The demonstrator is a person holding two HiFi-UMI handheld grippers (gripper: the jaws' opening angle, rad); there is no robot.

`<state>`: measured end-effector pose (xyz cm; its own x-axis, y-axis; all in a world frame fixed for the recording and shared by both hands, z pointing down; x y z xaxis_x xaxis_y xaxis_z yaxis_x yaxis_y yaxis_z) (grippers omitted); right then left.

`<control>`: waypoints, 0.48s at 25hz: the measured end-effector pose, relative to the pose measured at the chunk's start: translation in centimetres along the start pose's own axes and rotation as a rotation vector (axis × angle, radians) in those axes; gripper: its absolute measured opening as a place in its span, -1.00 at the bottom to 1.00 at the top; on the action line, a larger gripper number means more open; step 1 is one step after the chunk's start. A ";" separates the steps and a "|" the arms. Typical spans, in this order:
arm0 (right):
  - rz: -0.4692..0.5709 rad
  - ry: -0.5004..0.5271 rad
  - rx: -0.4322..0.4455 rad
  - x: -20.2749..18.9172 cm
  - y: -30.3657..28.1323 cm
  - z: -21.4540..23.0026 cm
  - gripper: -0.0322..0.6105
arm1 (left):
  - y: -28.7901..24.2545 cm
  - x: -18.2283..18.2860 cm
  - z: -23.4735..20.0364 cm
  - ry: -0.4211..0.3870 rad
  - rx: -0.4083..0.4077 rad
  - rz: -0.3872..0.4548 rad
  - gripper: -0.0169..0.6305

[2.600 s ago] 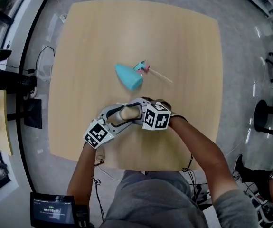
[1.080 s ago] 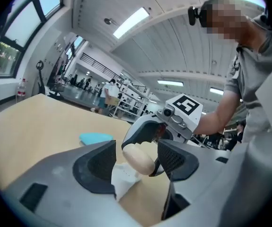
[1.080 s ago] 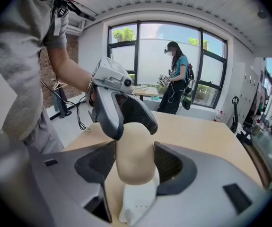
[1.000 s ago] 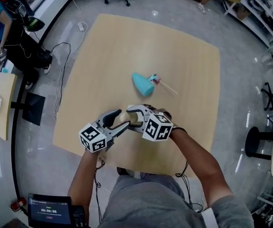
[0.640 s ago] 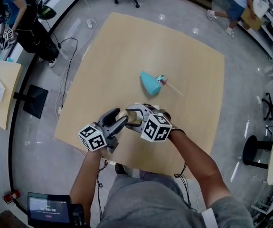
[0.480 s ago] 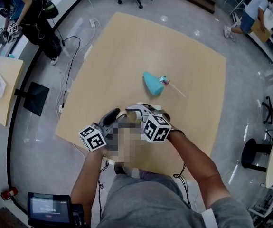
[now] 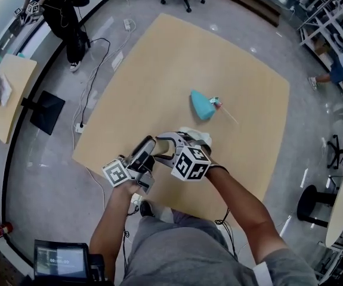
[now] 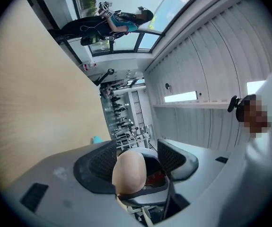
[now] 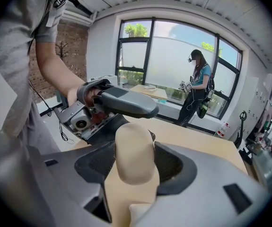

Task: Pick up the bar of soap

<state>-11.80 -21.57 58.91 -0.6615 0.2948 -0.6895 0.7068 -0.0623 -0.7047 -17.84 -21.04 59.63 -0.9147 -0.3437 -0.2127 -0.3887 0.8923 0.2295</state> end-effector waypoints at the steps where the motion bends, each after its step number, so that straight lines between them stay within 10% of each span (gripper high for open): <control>1: -0.004 0.007 0.003 0.2 -0.3 -0.2 -0.09 | 0.3 0.0 0.0 0.015 -0.005 0.010 -0.17; 12: -0.016 0.037 0.048 1.7 -3.2 -2.2 -0.09 | 4.0 1.2 -0.3 0.048 0.021 0.089 -0.17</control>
<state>-14.61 -18.82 60.36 -0.6626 0.3312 -0.6718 0.6825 -0.1027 -0.7237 -20.54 -17.98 60.61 -0.9498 -0.2762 -0.1471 -0.3041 0.9257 0.2250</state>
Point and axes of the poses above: the fingertips, and each gripper's own axes: y backward along the fingers, z to its right, x out of its top, the point moved 4 cm from there along y, backward along the fingers
